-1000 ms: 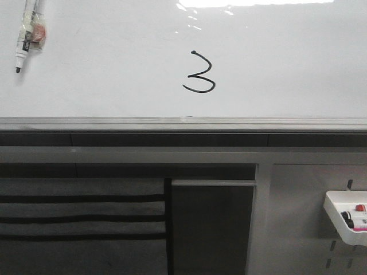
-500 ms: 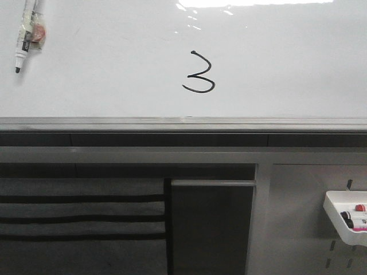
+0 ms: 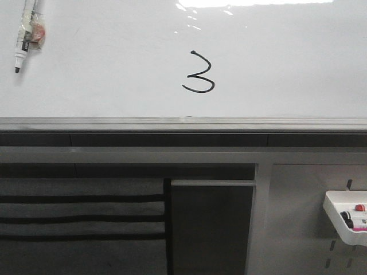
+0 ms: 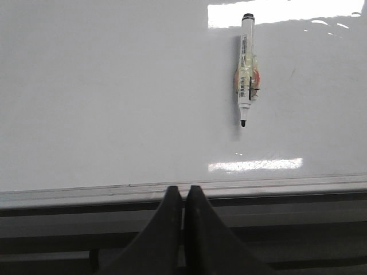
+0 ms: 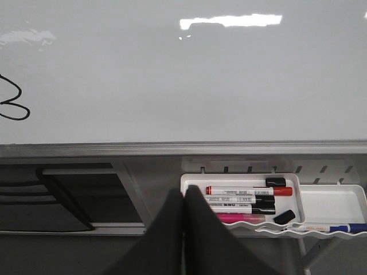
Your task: Write number 3 on whiteboard
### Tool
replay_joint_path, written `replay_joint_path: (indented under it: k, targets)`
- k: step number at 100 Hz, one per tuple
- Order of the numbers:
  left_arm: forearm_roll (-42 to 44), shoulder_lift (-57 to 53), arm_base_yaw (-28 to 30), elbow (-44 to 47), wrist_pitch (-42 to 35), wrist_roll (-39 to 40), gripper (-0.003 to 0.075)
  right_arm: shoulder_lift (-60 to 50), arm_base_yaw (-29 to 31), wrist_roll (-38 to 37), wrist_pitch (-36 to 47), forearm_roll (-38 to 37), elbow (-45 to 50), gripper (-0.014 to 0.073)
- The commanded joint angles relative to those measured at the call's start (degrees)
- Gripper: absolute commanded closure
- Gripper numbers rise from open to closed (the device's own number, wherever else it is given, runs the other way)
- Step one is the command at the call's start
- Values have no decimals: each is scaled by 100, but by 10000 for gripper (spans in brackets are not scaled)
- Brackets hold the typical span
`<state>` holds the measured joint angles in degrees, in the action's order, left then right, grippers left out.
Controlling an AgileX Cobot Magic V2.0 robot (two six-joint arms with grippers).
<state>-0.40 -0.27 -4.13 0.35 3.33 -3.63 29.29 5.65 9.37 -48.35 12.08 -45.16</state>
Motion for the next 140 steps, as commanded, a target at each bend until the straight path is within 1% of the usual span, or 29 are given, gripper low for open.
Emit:
replay_joint_path:
  k: [1, 74, 78, 86, 96, 109, 119, 124, 133, 140]
  targets:
    - [84, -185, 13, 20, -419, 198, 738, 24, 21, -3, 392, 29, -149, 662]
    - [40, -185, 27, 20, -419, 198, 738, 24, 21, -3, 402, 29, -138, 662]
    - [40, -185, 27, 20, -419, 198, 738, -15, -74, -3, 467, 12, -72, 662]
    - [40, -185, 27, 20, -419, 198, 738, -207, -327, -3, 939, -109, 228, 662]
    - [40, -185, 27, 20, -419, 198, 738, -717, -600, -3, 1594, -12, 1001, 662]
    - [40, -185, 27, 20, -419, 198, 738, -1500, -539, -3, 2587, 66, 2211, 662]
    - [40, -185, 27, 20, -419, 198, 738, -2056, -415, -3, 3743, 368, 3248, 662]
    - [40, -185, 27, 20, -419, 198, 738, -2289, -394, -3, 4167, 394, 3646, 662]
    - [40, -185, 27, 20, -419, 198, 738, -2604, -394, -3, 4656, 394, 4198, 662]
    - [40, -185, 27, 20, -419, 198, 738, -2704, -394, -3, 4945, 394, 4455, 662]
